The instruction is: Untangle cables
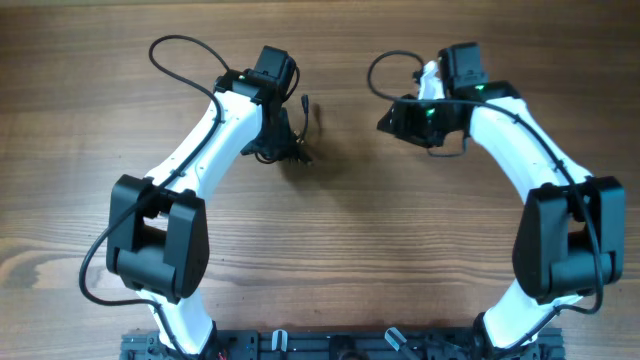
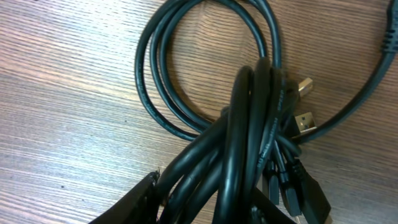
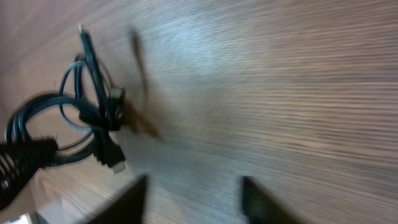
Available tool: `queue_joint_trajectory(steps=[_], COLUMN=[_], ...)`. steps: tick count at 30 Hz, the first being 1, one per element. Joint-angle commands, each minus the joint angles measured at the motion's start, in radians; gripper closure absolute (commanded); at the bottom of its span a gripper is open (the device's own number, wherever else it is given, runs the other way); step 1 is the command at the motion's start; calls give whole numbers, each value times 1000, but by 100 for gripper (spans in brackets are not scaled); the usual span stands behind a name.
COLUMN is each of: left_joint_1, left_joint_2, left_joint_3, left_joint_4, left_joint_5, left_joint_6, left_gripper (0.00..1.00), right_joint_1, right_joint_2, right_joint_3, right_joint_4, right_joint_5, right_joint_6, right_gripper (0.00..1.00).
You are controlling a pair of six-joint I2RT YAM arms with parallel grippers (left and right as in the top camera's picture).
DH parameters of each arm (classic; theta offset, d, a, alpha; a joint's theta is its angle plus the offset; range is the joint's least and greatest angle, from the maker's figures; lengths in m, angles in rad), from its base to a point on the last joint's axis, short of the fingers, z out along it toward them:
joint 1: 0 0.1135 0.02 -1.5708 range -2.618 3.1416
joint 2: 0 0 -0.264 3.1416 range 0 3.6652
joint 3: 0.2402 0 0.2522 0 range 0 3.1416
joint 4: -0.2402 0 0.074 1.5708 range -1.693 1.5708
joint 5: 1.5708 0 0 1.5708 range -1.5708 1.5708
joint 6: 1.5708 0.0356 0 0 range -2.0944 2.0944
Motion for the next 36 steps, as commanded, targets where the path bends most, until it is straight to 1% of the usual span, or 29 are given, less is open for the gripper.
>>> queue_joint_trajectory(steps=[1,2,4,5,7,9,11,12,18,23,36], left_joint_1=[14,18,29,37,56,81,105,119,172,180,181], left_joint_2=[2,2,2,2,2,2,2,3,4,4,4], left_joint_3=[-37,-57,-105,-126,-162,-193,-218,-232,-320,-368,-368], left_joint_4=[30,50,91,110,138,159,179,190,287,389,455], left_joint_5=[-28,-28,-29,-29,-29,-28,-28,-27,-19,74,73], left_joint_6=[-6,-6,-4,4,17,17,17,17,21,69,70], left_gripper=[55,53,52,53,60,64,66,66,63,57,56], right_joint_1=[58,77,107,119,142,159,169,175,217,249,316], right_joint_2=[-24,-24,-24,-24,-24,-24,-24,-24,-24,-24,-24], right_joint_3=[-18,-18,-18,-18,-18,-18,-18,-18,-18,-18,-18], right_joint_4=[37,50,68,78,99,122,143,154,204,221,214], right_joint_5=[-35,-35,-35,-35,-34,-30,-31,-31,-31,-29,-24], right_joint_6=[-13,-11,-9,-5,24,54,75,88,93,95,93], right_gripper=[75,75,75,76,77,84,93,96,96,96,95])
